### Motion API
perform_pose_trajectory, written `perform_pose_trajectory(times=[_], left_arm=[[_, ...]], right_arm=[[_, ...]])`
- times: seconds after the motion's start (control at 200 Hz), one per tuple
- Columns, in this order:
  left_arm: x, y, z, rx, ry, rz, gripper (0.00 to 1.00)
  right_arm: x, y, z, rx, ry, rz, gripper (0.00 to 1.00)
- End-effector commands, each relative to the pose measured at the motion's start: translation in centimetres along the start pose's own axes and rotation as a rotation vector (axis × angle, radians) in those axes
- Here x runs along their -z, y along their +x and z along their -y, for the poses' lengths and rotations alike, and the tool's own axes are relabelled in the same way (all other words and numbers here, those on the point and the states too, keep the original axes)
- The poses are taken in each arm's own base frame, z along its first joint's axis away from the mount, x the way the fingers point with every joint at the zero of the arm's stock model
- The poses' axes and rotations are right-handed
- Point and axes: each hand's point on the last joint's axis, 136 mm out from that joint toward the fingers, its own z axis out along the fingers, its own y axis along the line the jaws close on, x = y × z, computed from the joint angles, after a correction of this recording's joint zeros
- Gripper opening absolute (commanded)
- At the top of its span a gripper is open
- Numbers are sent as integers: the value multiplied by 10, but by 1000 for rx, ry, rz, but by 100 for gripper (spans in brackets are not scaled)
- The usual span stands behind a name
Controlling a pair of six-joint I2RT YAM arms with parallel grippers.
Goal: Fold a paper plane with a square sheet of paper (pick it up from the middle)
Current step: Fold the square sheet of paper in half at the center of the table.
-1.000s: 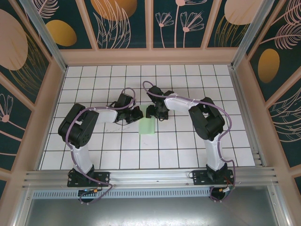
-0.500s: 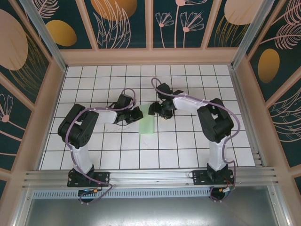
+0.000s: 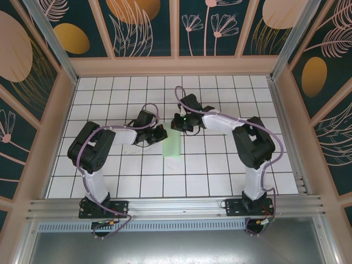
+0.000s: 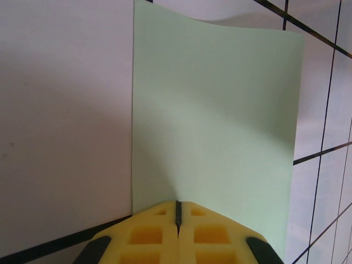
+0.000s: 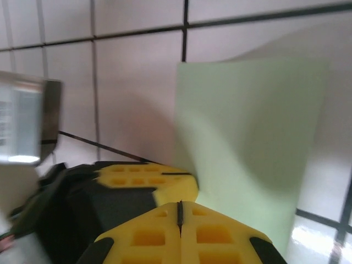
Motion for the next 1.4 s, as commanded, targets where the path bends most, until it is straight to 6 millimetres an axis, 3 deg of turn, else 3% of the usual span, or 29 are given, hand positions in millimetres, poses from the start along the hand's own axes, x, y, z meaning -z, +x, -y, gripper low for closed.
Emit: perform_pose_trajectory(times=[0.0,0.25,0.485,0.761,0.891,0.981,1.076,1.221,1.296,1.396], left_arm=[[-3,54,-89,88,-313,-129,0],[-4,57,-93,99,-327,-136,0],[-1,65,-107,128,-384,-144,0],[0,90,-133,145,-438,-195,0],[4,96,-142,139,-467,-204,0],[4,98,-143,140,-470,-207,0],[3,95,-140,132,-459,-203,0],[2,90,-134,126,-446,-196,0],[0,91,-133,128,-431,-201,0],[1,92,-134,129,-438,-202,0]], right_arm=[[-13,1,-4,-6,2,-23,0],[-34,20,12,-17,23,-102,0],[-41,34,45,-33,88,-147,0],[-22,41,80,-62,65,-118,0],[-11,51,88,-64,56,-111,0],[1,42,104,-99,74,-76,0],[13,29,96,-74,77,-27,0],[29,4,54,-11,-40,58,0],[21,0,35,21,-96,50,0],[3,-1,25,43,-108,21,0]])
